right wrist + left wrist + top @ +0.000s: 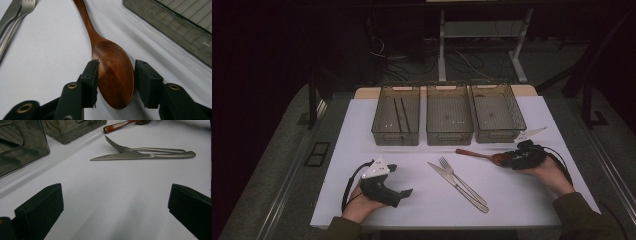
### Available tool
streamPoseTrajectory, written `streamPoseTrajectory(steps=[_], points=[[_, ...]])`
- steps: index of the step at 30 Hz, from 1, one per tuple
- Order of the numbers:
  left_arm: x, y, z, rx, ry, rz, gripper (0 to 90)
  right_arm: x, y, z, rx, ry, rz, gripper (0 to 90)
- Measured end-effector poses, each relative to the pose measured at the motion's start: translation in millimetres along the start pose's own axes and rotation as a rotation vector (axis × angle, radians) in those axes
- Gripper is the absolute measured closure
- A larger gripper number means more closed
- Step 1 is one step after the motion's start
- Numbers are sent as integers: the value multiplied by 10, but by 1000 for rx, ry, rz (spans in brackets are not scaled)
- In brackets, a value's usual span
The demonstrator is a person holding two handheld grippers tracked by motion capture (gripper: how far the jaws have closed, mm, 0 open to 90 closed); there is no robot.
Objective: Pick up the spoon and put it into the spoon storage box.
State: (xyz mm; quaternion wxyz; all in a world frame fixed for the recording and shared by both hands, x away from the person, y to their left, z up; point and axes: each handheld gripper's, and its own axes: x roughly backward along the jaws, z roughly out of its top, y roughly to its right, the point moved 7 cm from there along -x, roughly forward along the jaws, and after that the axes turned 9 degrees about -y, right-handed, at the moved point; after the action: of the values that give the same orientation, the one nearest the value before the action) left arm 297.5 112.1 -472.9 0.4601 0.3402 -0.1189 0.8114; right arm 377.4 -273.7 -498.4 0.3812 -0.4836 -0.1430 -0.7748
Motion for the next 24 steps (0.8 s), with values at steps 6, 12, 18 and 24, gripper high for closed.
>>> streamPoseTrajectory(steps=[6,12,18,24], points=[[0,5,-1,0,0,-2,0,3,-25,-5,18,-5,13,620],[0,6,-1,-1,0,-3,0,8,-34,-9,25,-5,18,658],[0,8,-3,-3,-3,-3,0,18,-39,-15,27,-9,21,697],[0,8,-3,-4,-3,-4,0,22,-53,-17,30,-14,28,729]])
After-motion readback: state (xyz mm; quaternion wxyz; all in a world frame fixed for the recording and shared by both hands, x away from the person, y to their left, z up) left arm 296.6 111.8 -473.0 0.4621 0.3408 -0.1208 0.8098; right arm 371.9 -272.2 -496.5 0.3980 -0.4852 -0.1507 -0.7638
